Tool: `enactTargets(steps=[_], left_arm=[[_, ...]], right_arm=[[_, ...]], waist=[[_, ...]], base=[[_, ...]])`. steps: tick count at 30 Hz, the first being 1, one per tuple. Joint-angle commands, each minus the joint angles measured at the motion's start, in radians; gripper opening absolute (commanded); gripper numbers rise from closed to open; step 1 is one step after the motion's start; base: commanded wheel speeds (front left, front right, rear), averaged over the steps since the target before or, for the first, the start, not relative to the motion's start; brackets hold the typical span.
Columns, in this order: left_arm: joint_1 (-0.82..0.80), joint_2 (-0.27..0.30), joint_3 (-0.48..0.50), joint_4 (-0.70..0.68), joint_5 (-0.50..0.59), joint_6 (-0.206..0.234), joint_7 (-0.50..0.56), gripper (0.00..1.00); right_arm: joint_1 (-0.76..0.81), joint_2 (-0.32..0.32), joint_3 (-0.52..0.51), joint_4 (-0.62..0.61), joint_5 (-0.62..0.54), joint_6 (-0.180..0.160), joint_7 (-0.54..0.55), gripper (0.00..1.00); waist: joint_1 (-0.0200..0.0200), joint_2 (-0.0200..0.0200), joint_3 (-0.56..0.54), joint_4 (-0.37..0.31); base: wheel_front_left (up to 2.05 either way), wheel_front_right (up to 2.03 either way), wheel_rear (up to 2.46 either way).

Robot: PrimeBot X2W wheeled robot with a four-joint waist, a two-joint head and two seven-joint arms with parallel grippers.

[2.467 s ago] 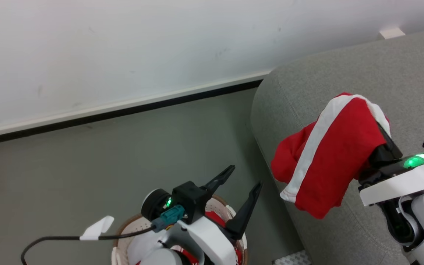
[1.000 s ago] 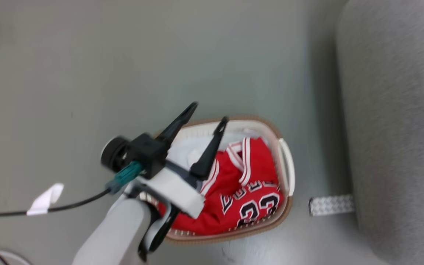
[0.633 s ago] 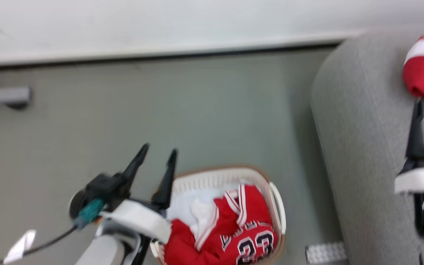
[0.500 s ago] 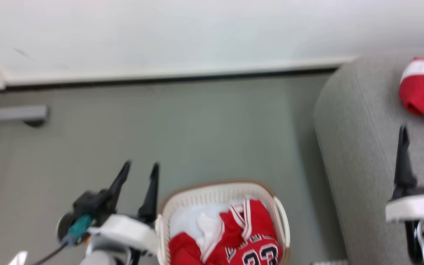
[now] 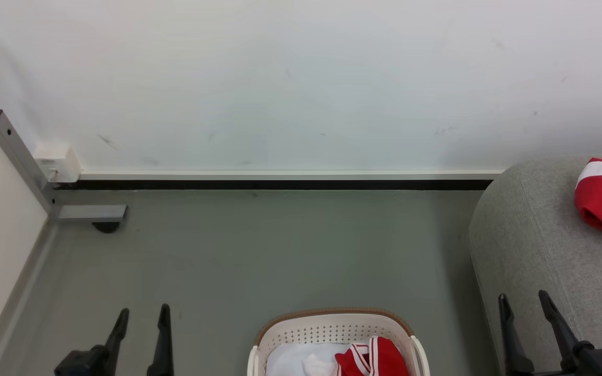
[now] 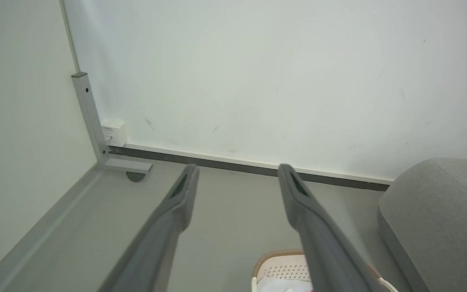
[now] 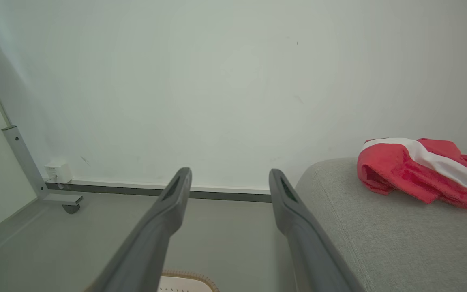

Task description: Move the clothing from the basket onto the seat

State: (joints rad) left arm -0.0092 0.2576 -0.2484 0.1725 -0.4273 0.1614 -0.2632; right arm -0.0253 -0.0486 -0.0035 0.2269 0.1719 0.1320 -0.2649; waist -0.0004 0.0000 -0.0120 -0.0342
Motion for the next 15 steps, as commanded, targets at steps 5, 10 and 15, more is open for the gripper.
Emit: enactTargets(steps=[5, 10, 15], left_arm=[[0.039, -0.019, 0.035, -0.018, 0.038, -0.018, -0.001, 1.0], [0.034, -0.038, 0.053, -0.011, 0.058, -0.04, -0.001, 1.0], [0.033, -0.053, 0.066, -0.003, 0.075, -0.057, -0.001, 1.0]], right_arm=[[0.027, -0.004, 0.037, 0.011, 0.026, -0.003, 0.001, 1.0], [0.019, -0.003, 0.049, 0.014, 0.024, -0.003, 0.001, 1.0], [0.007, -0.003, 0.053, 0.013, 0.019, -0.003, 0.001, 1.0]], waist=[[0.0004, 0.0, -0.016, 0.01], [0.0004, 0.0, -0.014, 0.009], [0.0004, 0.0, -0.003, -0.008]], base=[[0.0, 0.0, 0.0], [0.0, 0.0, 0.0], [0.0, 0.0, 0.0]])
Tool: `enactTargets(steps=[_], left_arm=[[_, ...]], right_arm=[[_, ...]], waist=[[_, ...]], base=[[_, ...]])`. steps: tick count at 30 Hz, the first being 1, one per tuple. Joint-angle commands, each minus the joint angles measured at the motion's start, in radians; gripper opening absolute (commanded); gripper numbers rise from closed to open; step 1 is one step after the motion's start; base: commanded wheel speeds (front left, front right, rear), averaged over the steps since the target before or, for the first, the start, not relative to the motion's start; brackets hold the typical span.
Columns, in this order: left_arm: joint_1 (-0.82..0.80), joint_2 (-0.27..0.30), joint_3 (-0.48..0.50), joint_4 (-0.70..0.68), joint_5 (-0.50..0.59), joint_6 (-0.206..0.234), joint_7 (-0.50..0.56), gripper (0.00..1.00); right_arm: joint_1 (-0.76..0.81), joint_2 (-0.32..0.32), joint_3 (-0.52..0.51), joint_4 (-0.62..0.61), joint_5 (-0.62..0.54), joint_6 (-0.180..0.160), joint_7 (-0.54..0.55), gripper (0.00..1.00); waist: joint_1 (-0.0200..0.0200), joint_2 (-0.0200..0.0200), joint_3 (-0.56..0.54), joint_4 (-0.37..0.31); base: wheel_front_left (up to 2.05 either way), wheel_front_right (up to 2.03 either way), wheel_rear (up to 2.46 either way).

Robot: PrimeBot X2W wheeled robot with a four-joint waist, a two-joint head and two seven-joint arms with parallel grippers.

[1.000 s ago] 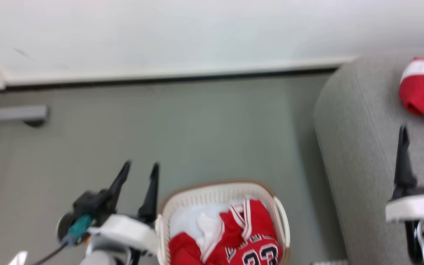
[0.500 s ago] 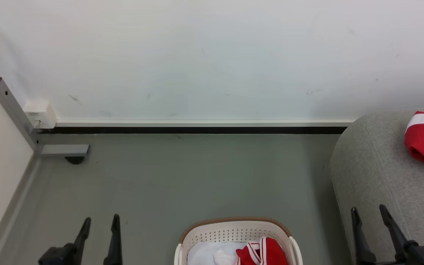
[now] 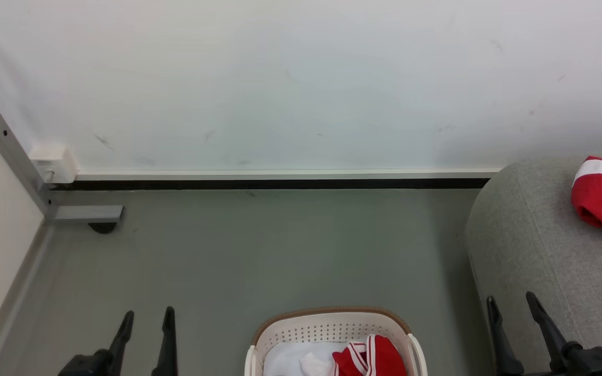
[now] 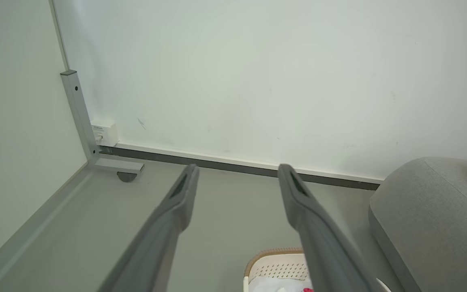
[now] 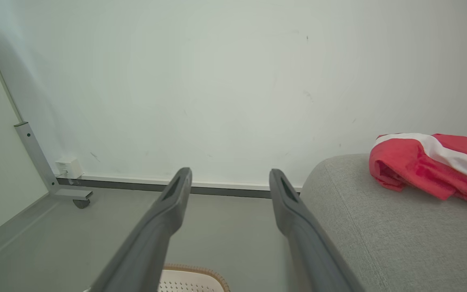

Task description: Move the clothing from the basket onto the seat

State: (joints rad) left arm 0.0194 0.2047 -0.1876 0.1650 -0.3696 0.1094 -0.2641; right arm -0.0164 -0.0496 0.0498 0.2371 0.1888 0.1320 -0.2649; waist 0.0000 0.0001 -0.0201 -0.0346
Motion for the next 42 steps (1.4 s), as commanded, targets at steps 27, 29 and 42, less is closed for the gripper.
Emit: enactTargets(steps=[27, 29, 42], left_arm=[[-0.493, -0.019, -0.267, 0.338, 0.173, -0.199, 0.262, 1.0], [-0.534, -0.027, -0.305, 0.391, 0.194, -0.209, 0.297, 1.0], [-0.705, -0.099, -0.467, 0.657, 0.204, -0.239, 0.365, 1.0]], right_arm=[[-0.241, -0.002, -0.076, -0.189, 0.001, -0.003, 0.001, 1.0], [-0.261, -0.001, -0.091, -0.207, 0.004, -0.003, 0.001, 1.0], [-0.33, -0.002, -0.098, -0.294, -0.008, -0.003, 0.001, 1.0]], waist=[[0.0, -0.0001, 0.453, -0.283], [0.0, -0.0001, 0.496, -0.29], [0.0, -0.0001, 0.689, -0.291]], base=[[0.0, 0.0, 0.0], [0.0, 0.0, 0.0], [0.0, 0.0, 0.0]])
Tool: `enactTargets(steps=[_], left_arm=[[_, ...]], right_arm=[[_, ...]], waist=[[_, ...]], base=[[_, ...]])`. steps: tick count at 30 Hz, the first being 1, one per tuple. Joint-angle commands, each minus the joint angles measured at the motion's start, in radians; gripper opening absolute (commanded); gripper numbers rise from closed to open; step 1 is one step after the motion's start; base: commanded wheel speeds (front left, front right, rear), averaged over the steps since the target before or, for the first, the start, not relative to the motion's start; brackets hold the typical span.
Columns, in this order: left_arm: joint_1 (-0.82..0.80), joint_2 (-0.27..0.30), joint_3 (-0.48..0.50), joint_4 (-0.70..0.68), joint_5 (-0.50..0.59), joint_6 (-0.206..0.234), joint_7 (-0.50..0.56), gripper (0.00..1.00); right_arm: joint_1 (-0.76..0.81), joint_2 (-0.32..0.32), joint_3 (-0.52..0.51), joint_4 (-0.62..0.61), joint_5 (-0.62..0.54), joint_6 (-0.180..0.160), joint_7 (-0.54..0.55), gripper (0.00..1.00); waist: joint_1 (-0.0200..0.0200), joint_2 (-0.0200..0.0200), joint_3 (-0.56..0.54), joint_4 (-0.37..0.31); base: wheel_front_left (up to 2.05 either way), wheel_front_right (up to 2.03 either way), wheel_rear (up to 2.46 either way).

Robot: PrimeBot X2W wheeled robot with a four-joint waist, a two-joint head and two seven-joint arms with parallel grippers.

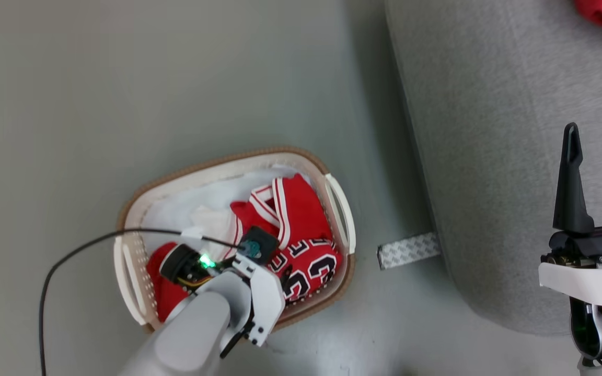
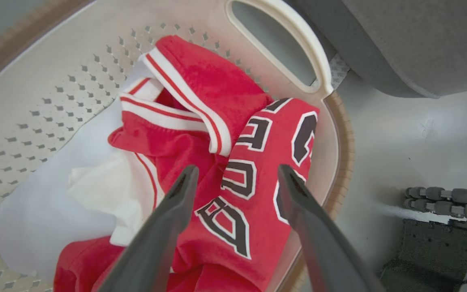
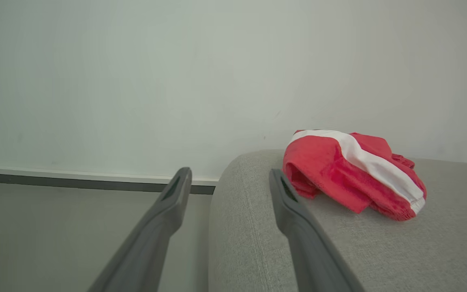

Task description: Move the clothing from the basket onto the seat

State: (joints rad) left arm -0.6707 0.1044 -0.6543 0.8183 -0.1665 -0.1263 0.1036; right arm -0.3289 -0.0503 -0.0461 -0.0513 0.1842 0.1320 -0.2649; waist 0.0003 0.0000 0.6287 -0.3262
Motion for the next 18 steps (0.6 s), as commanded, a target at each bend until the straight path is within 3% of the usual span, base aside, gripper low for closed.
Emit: enactTargets(steps=[1, 18], left_arm=[[-0.028, -0.004, -0.011, 0.02, -0.002, -0.003, -0.008, 1.0], [-0.262, -0.045, -0.15, 0.248, -0.048, -0.005, -0.073, 1.0]], right_arm=[[-0.021, 0.0, -0.001, -0.011, -0.006, -0.003, 0.001, 1.0], [-0.063, -0.001, 0.011, -0.097, -0.05, -0.003, 0.001, 1.0]], waist=[[-0.0003, 0.0, 0.054, 0.004], [-0.0003, 0.0, 0.266, 0.033]], base=[[0.0, 0.0, 0.0], [0.0, 0.0, 0.0]])
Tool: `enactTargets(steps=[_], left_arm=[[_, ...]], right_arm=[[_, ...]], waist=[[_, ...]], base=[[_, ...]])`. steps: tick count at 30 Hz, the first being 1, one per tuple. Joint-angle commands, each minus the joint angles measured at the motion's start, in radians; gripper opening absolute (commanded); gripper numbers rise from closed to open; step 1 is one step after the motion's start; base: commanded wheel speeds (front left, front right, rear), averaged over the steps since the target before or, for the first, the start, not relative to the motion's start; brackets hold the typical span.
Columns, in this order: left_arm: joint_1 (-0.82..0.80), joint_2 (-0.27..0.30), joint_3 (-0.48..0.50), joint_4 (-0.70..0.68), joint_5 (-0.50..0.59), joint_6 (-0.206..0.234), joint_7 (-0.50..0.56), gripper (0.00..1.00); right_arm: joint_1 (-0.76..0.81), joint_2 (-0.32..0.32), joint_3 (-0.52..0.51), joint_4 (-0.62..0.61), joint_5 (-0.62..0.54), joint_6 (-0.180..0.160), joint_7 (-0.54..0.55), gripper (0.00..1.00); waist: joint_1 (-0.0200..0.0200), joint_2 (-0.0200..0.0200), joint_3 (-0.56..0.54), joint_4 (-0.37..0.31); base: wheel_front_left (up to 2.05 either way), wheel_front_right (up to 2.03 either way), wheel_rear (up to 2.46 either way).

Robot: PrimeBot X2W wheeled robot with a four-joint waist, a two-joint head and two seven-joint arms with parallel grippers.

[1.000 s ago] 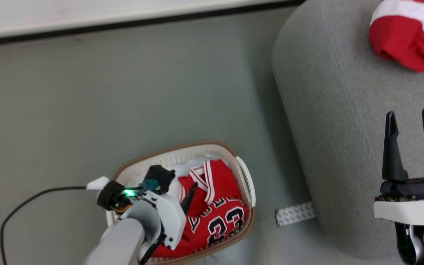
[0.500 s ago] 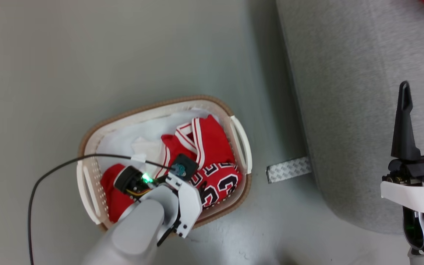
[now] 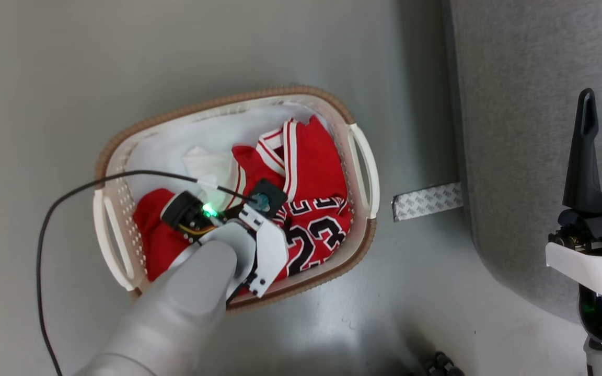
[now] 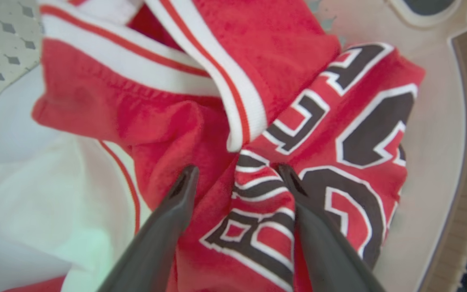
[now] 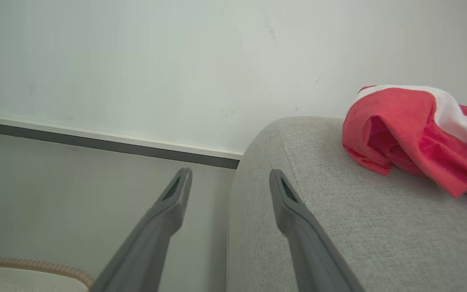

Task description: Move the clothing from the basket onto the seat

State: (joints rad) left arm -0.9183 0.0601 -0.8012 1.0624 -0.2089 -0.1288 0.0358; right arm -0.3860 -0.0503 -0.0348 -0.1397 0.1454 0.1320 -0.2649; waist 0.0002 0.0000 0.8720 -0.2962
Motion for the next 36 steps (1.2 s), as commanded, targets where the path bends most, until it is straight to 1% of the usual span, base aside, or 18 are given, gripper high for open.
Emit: enactTargets(steps=[1, 8, 10, 11, 12, 13, 14, 18, 24, 27, 36], left_arm=[[-0.026, -0.002, -0.009, 0.015, -0.006, -0.002, -0.012, 1.0], [-0.08, -0.007, -0.045, 0.071, -0.012, 0.007, -0.044, 1.0], [-0.087, -0.007, -0.057, 0.073, -0.022, 0.009, -0.047, 0.56], [-0.089, -0.007, -0.063, 0.07, -0.027, 0.012, -0.048, 0.44], [-0.092, -0.007, -0.069, 0.065, -0.035, 0.015, -0.05, 0.29], [-0.095, -0.008, -0.076, 0.06, -0.037, 0.013, -0.053, 0.1], [-0.095, -0.008, -0.084, 0.053, -0.04, 0.013, -0.055, 0.0], [-0.098, -0.008, -0.109, 0.029, -0.075, 0.012, -0.072, 0.0], [-0.116, -0.007, -0.094, 0.039, -0.132, 0.053, -0.142, 0.0], [-0.108, -0.008, -0.087, 0.051, -0.165, 0.063, -0.181, 0.0], [-0.016, -0.008, -0.068, 0.023, -0.287, 0.061, -0.255, 0.0]], right_arm=[[-0.006, -0.001, -0.002, -0.013, -0.012, -0.003, 0.001, 1.0], [0.015, 0.0, -0.019, -0.043, -0.029, -0.003, 0.001, 1.0], [0.017, 0.0, -0.019, -0.048, -0.031, -0.003, 0.001, 1.0], [0.017, -0.001, -0.019, -0.049, -0.033, -0.003, 0.001, 1.0], [0.018, 0.0, -0.019, -0.051, -0.035, -0.003, 0.001, 1.0], [0.017, 0.0, -0.018, -0.052, -0.036, -0.003, 0.001, 1.0], [0.017, 0.0, -0.018, -0.053, -0.036, -0.003, 0.001, 1.0], [0.014, 0.0, -0.016, -0.048, -0.038, -0.003, 0.001, 1.0], [-0.011, 0.0, -0.005, -0.03, -0.01, -0.003, 0.001, 1.0], [-0.014, 0.0, -0.009, -0.012, -0.007, -0.003, 0.001, 1.0], [0.027, -0.001, -0.013, 0.049, -0.014, -0.003, 0.001, 1.0]], waist=[[-0.0002, 0.0, 0.032, 0.005], [-0.0002, 0.0, 0.067, 0.026], [-0.0002, 0.0, 0.074, 0.028], [-0.0002, 0.0, 0.077, 0.029], [-0.0002, 0.0, 0.079, 0.029], [-0.0002, 0.0, 0.081, 0.029], [-0.0002, 0.0, 0.083, 0.029], [-0.0002, 0.0, 0.082, 0.03], [-0.0002, 0.0, 0.054, 0.029], [-0.0002, 0.0, 0.011, 0.044], [-0.0002, 0.0, -0.177, 0.101]], base=[[0.0, 0.0, 0.0], [0.0, 0.0, 0.0], [0.0, 0.0, 0.0], [0.0, 0.0, 0.0], [0.0, 0.0, 0.0], [0.0, 0.0, 0.0], [0.0, 0.0, 0.0], [0.0, 0.0, 0.0], [0.0, 0.0, 0.0], [0.0, 0.0, 0.0], [0.0, 0.0, 0.0]])
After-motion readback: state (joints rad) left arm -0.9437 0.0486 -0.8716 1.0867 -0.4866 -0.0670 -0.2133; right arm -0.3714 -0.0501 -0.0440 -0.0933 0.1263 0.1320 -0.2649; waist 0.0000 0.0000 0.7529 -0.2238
